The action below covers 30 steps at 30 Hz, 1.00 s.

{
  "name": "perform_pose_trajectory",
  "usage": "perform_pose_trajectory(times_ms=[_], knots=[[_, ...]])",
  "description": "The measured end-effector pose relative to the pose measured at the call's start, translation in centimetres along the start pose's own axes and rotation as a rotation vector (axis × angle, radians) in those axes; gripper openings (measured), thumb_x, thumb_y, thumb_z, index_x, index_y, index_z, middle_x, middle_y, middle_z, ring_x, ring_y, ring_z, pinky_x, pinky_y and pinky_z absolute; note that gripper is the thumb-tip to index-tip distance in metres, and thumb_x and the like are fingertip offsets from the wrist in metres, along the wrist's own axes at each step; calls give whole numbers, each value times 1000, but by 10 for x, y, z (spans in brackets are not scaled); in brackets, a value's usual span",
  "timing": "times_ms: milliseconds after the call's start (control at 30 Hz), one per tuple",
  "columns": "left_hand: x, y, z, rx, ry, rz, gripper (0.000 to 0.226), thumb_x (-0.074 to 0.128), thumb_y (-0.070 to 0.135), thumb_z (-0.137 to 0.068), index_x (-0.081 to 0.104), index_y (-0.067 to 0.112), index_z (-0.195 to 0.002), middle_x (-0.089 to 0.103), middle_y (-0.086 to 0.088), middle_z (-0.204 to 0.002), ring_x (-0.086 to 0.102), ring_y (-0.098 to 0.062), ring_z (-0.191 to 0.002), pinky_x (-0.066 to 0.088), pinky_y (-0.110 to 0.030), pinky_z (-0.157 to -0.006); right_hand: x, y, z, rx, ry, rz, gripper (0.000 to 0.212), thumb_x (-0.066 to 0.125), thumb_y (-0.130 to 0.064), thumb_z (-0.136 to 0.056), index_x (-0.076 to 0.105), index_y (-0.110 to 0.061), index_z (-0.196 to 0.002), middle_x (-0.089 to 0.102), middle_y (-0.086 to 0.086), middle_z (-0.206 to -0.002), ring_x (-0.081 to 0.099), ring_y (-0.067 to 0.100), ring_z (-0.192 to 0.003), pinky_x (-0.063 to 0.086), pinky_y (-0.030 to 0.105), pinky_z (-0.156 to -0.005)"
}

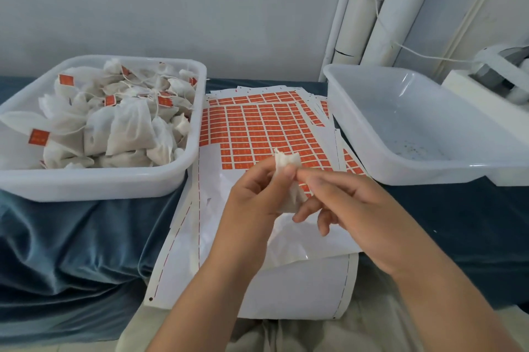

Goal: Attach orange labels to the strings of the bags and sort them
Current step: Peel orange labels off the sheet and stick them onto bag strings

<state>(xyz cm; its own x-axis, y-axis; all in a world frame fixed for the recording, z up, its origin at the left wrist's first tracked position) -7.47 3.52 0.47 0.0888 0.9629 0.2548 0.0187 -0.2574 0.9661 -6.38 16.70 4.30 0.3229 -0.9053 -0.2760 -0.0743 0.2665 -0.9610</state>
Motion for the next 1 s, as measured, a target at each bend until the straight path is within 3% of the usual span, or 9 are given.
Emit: perform_pose_trajectory(times_ms=[67,167,233,400,533,633,733,833,1000], knots=[[1,-3,2,-28,-20,16,30,57,45,-104,78,30,-117,76,7,-125,70,-15,-120,53,-49,-107,-4,-4,3,-13,-5,71,45,53,-59,-89,73,-39,-124,76,-16,-112,77,12,-92,57,22,-66],[-4,-8,3,-47,28,-127,39,53,65,-94,77,41,-114,74,18,-120,68,-3,-113,54,-38,-100,-33,-7,6,-68,283,203,37,53,-64,-90,79,-37,-86,78,-16,-88,74,7,-79,56,25,-71],[-9,-12,2,-88,13,-226,44,49,74,-86,76,44,-104,75,20,-106,70,1,-100,54,-31,-92,-47,-7,7,-90,403,214,37,53,-66,-86,75,-37,-86,76,-23,-92,74,0,-87,60,23,-75],[15,-19,10,-189,-404,57,36,44,37,-109,71,25,-90,54,0,-71,52,-14,-70,52,-31,-82,-13,8,-7,-49,18,287,42,54,-59,-93,60,-53,-133,61,-38,-130,58,-10,-122,55,23,-98],[21,-21,13,-238,-521,153,38,38,30,-109,66,23,-82,54,-1,-70,50,-16,-68,52,-34,-81,-12,5,-8,-121,58,294,18,63,-42,-97,75,-37,-109,74,-25,-107,68,-1,-108,55,17,-94],[22,-22,14,-269,-520,187,40,43,47,-105,63,25,-78,53,-1,-69,49,-15,-66,52,-33,-80,-17,5,-7,-139,117,436,10,62,-38,-102,71,-36,-99,72,-25,-97,69,0,-96,52,9,-82],[16,-21,9,-199,-402,-63,33,62,63,-88,67,33,-76,53,5,-66,49,-10,-61,50,-29,-75,-21,4,-6,-155,140,508,20,62,-33,-103,66,-33,-83,69,-19,-81,66,1,-79,48,8,-71],[10,-15,7,-99,-314,-273,26,69,62,-92,71,39,-81,61,12,-65,53,-5,-58,52,-22,-67,-20,20,-12,7,35,218,35,58,-24,-99,57,-28,-63,56,-10,-60,50,5,-51,44,12,-53],[12,3,8,133,-243,-440,32,46,48,-98,69,29,-84,68,15,-77,64,-3,-78,49,-12,-72,4,45,-13,247,-226,-432,33,50,-17,-93,50,-20,-60,38,-1,-55,27,10,-43,32,20,-45]])
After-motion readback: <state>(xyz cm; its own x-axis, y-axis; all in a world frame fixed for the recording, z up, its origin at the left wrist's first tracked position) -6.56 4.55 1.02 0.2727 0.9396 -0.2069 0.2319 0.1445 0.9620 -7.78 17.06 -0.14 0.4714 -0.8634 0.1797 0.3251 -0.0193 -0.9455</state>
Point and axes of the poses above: each hand's wrist, its own z-axis away from the middle knuckle, its own x-axis out of the palm, y = z × x, the point moved 8 cm from there along -z, towards the middle knuckle
